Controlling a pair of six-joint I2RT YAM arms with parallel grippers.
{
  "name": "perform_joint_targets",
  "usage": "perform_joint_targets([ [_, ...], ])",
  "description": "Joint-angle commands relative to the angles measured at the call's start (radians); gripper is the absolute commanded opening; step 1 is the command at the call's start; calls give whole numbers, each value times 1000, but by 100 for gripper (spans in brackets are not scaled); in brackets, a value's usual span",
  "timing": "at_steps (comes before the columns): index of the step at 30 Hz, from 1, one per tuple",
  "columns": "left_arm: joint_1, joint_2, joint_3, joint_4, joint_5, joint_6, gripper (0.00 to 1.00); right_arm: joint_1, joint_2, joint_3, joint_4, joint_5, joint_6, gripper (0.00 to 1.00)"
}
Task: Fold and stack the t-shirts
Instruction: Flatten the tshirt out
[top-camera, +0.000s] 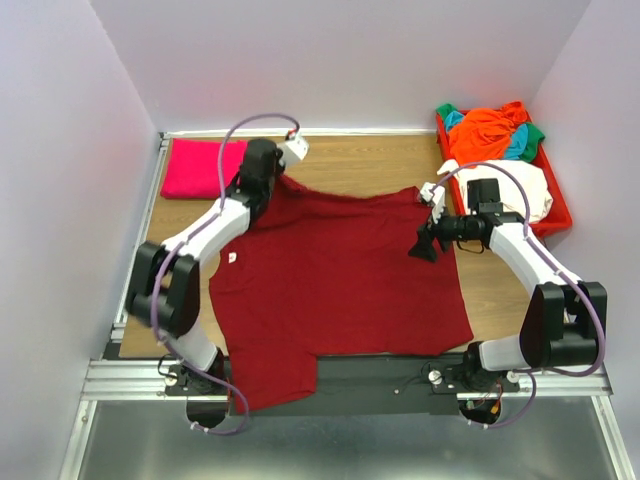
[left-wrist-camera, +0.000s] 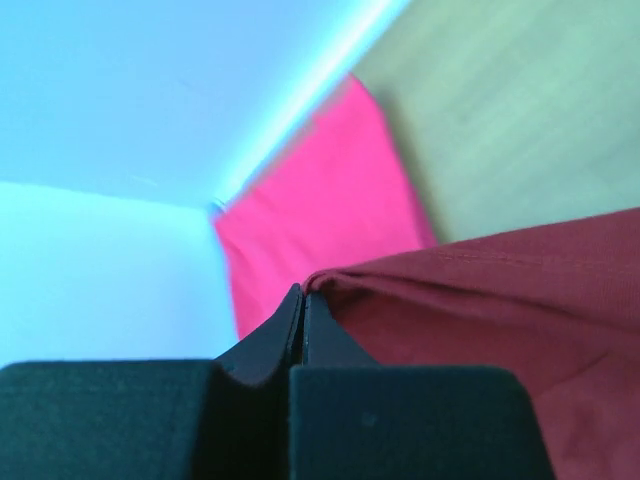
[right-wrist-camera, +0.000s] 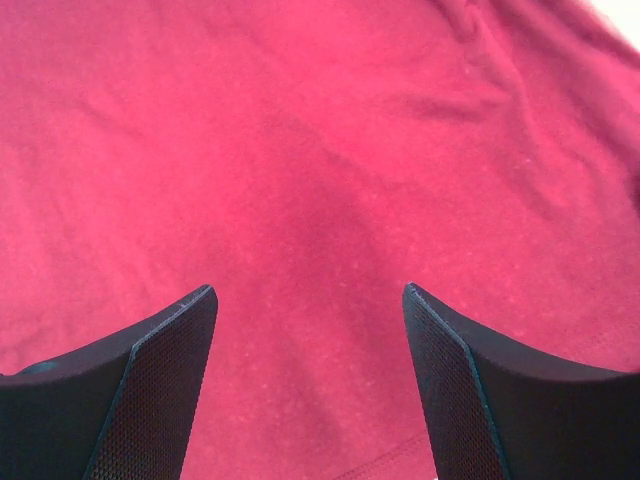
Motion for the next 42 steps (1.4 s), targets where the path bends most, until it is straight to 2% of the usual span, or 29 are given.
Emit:
perform_joint_targets([
  [1,23,157,178,228,-32,43,0,1,-7,40,-20,44,12,82],
  [2,22,185,218,205,-29,32,7,1,2,48,-20,59,14,82],
  [4,20,241,320,176,-38,-6,43,1,14,68,-18,91,25,81],
  [6,22,254,356,176,-71,-43,45,1,31,88,-17,149,34,81],
  [8,22,239,388,177,-130,-90,51,1,63,111,-14,191,49,81],
  [13,22,86,373,32,-103,-262,55,1,180,278,-6,332,126,81],
  [15,20,-9,317,-117,-11,-355,55,1,293,365,-5,378,155,76],
  [16,20,-46,284,-117,-11,-356,55,1,293,393,-6,389,167,76],
  [17,20,-86,244,-155,48,-406,58,1,356,417,-8,407,176,72],
  [19,22,-218,91,-159,137,-446,64,12,435,482,-11,443,196,67],
  [22,22,-382,-113,-134,196,-463,72,20,500,548,-15,510,206,64],
  [27,19,-537,-358,-73,172,-463,72,20,589,611,-31,585,229,55],
  [29,19,-592,-411,-9,185,-486,72,29,605,619,-35,599,235,54],
  [32,17,-614,-475,27,188,-493,72,56,629,626,-43,634,247,53],
  [42,19,-554,-428,7,227,-496,72,112,694,677,-43,693,282,55],
])
